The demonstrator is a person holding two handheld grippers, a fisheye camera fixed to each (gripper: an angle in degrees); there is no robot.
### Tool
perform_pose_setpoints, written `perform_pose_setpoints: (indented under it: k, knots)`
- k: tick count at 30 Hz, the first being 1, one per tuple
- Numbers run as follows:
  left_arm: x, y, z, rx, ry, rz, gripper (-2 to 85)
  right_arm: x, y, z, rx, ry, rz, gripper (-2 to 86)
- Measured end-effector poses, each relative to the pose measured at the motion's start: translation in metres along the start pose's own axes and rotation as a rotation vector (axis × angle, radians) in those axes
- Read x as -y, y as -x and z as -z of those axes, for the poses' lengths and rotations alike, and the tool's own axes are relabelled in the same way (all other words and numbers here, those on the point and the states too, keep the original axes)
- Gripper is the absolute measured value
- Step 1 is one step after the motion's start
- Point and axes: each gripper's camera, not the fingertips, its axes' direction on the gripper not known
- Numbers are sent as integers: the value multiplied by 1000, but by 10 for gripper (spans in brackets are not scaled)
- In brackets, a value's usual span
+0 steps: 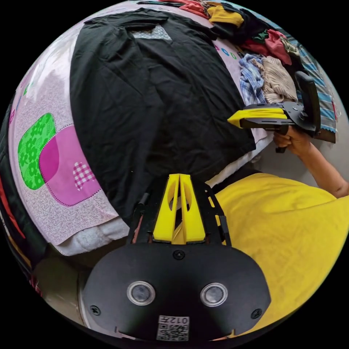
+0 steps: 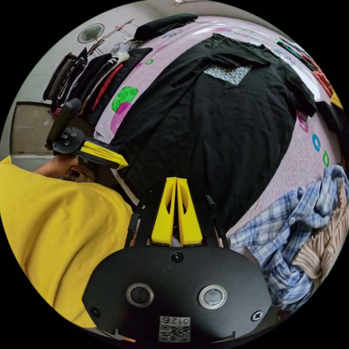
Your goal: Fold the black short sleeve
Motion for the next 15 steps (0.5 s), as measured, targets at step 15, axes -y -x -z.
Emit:
perform_pose_setpoints:
  k: [15]
  knots:
    - [24,-79,6,52,15,56,4,-90,-51,17,-87,37,14,0]
